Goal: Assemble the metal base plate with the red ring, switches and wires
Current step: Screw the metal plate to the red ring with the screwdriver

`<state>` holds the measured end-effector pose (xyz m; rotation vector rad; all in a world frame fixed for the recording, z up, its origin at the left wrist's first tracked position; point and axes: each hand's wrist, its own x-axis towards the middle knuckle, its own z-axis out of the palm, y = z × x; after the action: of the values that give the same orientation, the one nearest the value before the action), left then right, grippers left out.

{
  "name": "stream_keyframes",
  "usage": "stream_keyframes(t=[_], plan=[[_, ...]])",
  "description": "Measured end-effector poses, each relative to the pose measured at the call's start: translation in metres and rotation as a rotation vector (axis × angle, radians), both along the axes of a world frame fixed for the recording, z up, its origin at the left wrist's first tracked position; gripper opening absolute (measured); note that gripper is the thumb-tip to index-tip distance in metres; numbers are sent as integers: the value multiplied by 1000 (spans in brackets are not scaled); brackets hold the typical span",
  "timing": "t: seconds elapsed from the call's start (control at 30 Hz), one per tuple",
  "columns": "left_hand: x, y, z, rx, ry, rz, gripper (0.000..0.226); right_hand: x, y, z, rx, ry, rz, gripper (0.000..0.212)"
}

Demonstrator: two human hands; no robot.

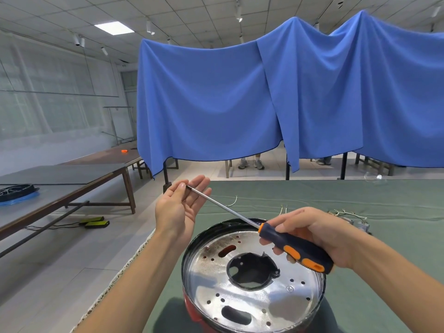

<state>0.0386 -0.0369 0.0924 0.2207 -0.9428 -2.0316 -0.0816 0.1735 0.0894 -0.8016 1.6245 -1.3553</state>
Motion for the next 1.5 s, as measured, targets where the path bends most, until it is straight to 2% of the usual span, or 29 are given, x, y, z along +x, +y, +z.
stream_keyframes(t=[0.13, 0.27, 0.4, 0.5, 0.57, 0.63, 0.7, 0.73, 0.83, 0.87, 0.97, 1.03, 1.13, 1.2, 1.37, 1.5], plan=[[-2, 11, -1, 29, -47, -111, 23, 0, -1, 0, -25, -81, 18, 29], [-10, 40, -11, -189, -310, -191, 24, 7, -10, 1, -123, -233, -36, 40], [-14, 48, -2, -257, -402, -194, 19, 15, -14, 7, -232, -293, -45, 29], [-15, 45, 8, -143, -407, -212, 20, 18, -14, 11, -304, -159, -35, 12], [-15, 42, 16, 20, -390, -228, 17, 21, -15, 12, -380, -4, -45, 20], [-14, 39, 23, 168, -350, -234, 15, 26, -20, 12, -432, 261, -121, 30], [-13, 40, 29, 221, -326, -245, 17, 32, -29, 13, -465, 496, -249, 29], [-11, 42, 31, 215, -331, -253, 17, 35, -34, 14, -519, 545, -310, 25], [-6, 46, 30, 157, -382, -282, 15, 42, -49, 23, -716, 536, -479, 14], [-4, 43, 30, 121, -410, -290, 16, 46, -53, 28, -737, 552, -525, 11], [5, 29, 27, -66, -576, -269, 32, 52, -65, 43, -688, 696, -619, 19], [12, 13, 21, -240, -714, -132, 38, 53, -72, 55, -662, 775, -648, 23], [20, -9, 2, -502, -857, 113, 26, 43, -81, 68, -645, 815, -703, 30], [21, -22, -14, -628, -935, 193, 22, 34, -89, 69, -619, 808, -721, 29], [12, -41, -57, -664, -992, 140, 15, 17, -106, 66, -625, 848, -755, 35], [7, -40, -78, -602, -932, 33, 21, 9, -111, 68, -688, 842, -745, 39]])
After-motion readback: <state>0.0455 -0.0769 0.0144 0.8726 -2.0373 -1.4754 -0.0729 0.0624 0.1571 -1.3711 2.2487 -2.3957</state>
